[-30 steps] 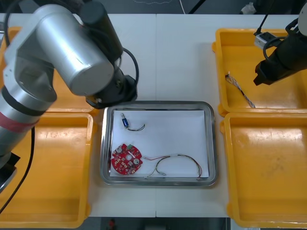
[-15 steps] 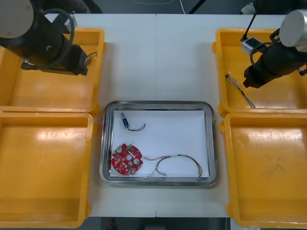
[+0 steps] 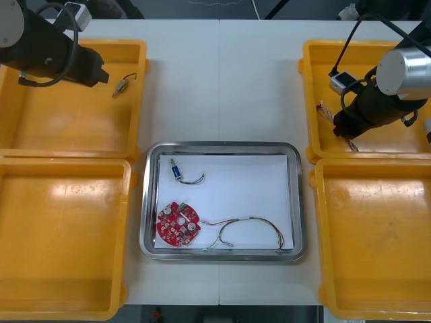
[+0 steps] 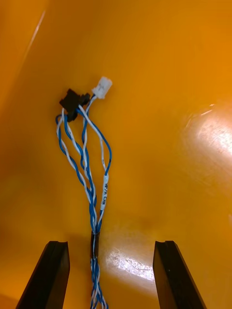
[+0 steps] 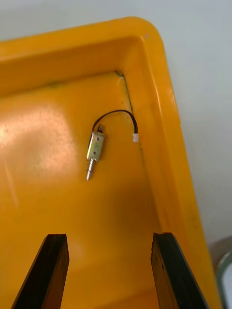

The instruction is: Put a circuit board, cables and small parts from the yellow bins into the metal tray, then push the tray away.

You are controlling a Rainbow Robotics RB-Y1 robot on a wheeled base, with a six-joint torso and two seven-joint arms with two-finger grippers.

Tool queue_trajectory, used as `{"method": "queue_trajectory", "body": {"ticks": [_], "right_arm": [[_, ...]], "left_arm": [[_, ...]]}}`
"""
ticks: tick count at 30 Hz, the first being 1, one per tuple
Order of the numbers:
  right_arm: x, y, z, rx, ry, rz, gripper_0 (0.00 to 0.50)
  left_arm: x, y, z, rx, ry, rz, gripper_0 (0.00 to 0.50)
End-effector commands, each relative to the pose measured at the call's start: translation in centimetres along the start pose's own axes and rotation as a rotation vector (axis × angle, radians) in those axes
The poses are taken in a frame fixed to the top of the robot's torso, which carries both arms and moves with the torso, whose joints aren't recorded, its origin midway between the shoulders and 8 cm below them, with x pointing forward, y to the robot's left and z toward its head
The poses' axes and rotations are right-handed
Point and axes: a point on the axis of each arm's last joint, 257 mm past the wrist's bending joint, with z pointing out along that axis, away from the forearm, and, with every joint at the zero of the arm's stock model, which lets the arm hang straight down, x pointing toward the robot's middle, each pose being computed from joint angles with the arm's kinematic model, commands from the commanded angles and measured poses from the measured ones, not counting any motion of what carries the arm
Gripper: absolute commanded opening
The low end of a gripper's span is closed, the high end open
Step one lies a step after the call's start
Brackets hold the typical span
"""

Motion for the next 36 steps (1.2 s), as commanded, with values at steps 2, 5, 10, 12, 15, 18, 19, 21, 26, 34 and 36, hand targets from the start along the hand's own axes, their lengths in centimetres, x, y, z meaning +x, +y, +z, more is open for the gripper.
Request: {"method": "queue_trajectory", "body": {"ticks": [2, 5, 10, 12, 15, 18, 19, 21, 26, 34, 36], "right_arm": [[0.5, 0.9, 1.3, 0.008, -0.005, -0.054, 0.5], [0.6, 1.1, 1.5, 0.007, -0.001, -0.056, 0.5], [1.0, 1.2, 1.7, 0.015, 0.011, -0.064, 0.5], [1.2, 0.9, 1.8, 0.023, 0.016, -0.066, 0.5], [1.2, 1.0, 1.8, 0.021, 0.015, -0.063, 0.198], [1.1, 1.1, 1.8, 0.02, 0.015, -0.06, 0.006], [1.1, 1.1, 1.8, 0.018, 0.014, -0.058, 0.0], [1.2, 1.0, 1.8, 0.02, 0.015, -0.055, 0.0], [0.3, 0.4, 0.9, 0.049, -0.008, -0.064, 0.0], [-0.8, -1.0, -2.6, 0.127, -0.009, -0.092, 0.0], [-0.7, -1.1, -3.6, 0.124, -0.006, -0.084, 0.0]], "left_arm": [[-1.3, 4.1, -0.1, -0.04, -0.074, 0.065, 0.5], [-1.5, 5.1, 0.7, -0.046, -0.095, 0.098, 0.5], [-1.5, 5.4, 2.1, -0.032, -0.125, 0.126, 0.5], [-1.5, 4.8, 3.2, -0.008, -0.142, 0.127, 0.5], [-1.4, 4.2, 4.8, 0.017, -0.171, 0.125, 0.5], [-1.4, 4.0, 6.3, 0.012, -0.201, 0.13, 0.5], [-1.3, 3.6, 6.8, 0.012, -0.209, 0.134, 0.5], [-1.1, 3.2, 7.4, 0.013, -0.209, 0.142, 0.5], [-0.6, 2.0, 8.4, 0.026, -0.199, 0.152, 0.5], [0.2, 0.5, 10.5, 0.019, -0.207, 0.179, 0.5], [0.2, 0.2, 10.8, 0.019, -0.214, 0.179, 0.5]]}}
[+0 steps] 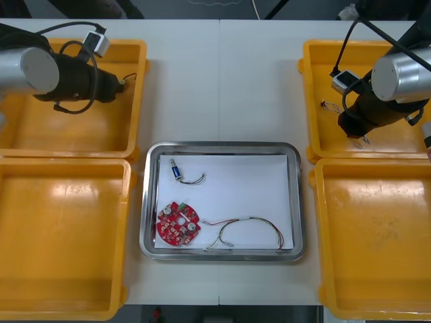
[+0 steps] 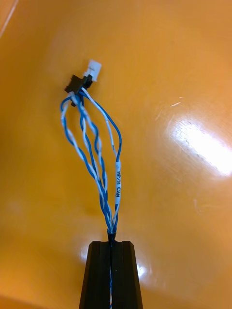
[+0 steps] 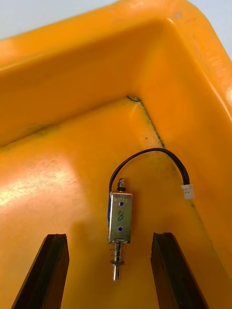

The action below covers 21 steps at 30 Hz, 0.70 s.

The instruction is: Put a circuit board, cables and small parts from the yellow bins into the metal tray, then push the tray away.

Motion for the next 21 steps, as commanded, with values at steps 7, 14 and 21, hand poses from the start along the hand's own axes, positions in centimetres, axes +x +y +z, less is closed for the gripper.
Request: {"method": "queue_trajectory", "body": {"ticks": [7, 14, 21], "right_arm": [[-0.3, -0.2, -6.7, 0.001, -0.015, -0.014, 0.0], [0.0, 0.1, -11.5, 0.016, -0.024, -0.058, 0.0], [-3.0, 2.6, -15.3, -0.027, -0.171, -0.175, 0.0]], "left_arm": [[0.7, -2.3, 2.0, 0.009, -0.014, 0.051, 0.5], [1.0, -2.5, 2.8, -0.007, -0.029, 0.069, 0.5], [1.3, -2.5, 3.0, -0.011, -0.028, 0.079, 0.449]]}}
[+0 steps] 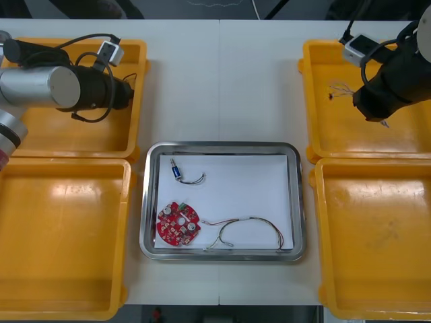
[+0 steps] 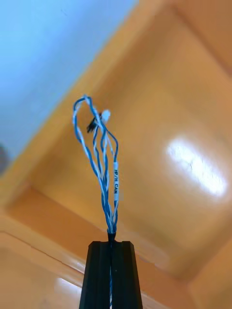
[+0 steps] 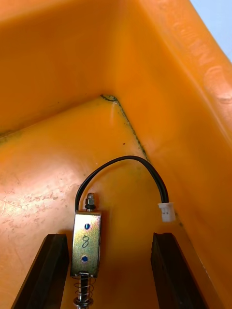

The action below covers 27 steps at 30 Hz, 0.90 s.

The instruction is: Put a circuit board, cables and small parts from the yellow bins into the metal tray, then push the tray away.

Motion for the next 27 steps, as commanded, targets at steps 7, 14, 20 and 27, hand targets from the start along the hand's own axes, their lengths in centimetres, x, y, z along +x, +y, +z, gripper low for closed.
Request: {"method": "queue_trajectory", "body": {"ticks": [7, 14, 20, 27], "right_arm": [[-3.3, 4.3, -4.9, -0.089, -0.167, -0.232, 0.0], [-4.5, 9.1, -5.9, -0.142, -0.185, -0.405, 0.0], [-4.5, 13.2, -5.4, -0.175, -0.161, -0.532, 0.0], [-4.6, 17.2, -3.9, -0.185, -0.135, -0.618, 0.0]], "left_arm": [[1.2, -0.5, 0.5, 0.002, 0.012, 0.047, 0.0], [0.1, 1.7, -2.4, 0.024, 0.046, -0.01, 0.0], [-0.3, 4.4, -5.6, 0.018, 0.101, -0.048, 0.0], [0.1, 5.9, -9.0, 0.019, 0.184, -0.078, 0.0]]}}
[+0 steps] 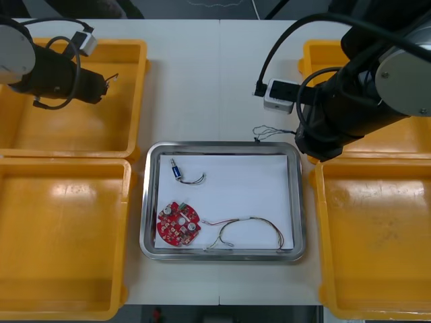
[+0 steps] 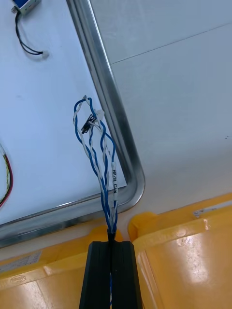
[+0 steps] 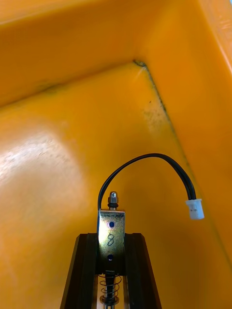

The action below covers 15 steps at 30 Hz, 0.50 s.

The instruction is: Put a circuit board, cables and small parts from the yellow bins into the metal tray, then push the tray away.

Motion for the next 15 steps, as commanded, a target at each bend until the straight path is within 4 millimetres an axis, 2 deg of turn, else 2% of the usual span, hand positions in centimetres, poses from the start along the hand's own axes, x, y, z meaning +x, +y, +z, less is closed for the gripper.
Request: {"method": "queue_trajectory", "body": {"ticks": [1, 4, 7, 12, 15], "right_arm": [[-2.4, 1.0, 0.2, 0.039, 0.005, -0.098, 0.0], [-2.4, 1.9, 1.6, 0.049, 0.048, -0.129, 0.0], [-3.5, 2.5, 3.2, 0.057, 0.044, -0.147, 0.0], [-4.9, 4.3, 6.8, 0.026, 0.037, -0.172, 0.0], [-5.7, 4.7, 8.3, 0.041, 0.02, -0.194, 0.0]], "left_arm": [[-0.4, 2.9, -4.0, -0.056, 0.028, 0.0, 0.0], [-0.3, 2.8, -5.5, -0.095, 0.057, -0.027, 0.0], [0.2, 2.0, -6.5, -0.114, 0.091, -0.052, 0.0], [1.4, -0.4, -7.9, -0.106, 0.116, -0.09, 0.0], [2.0, -1.6, -8.6, -0.114, 0.134, -0.101, 0.0]]}}
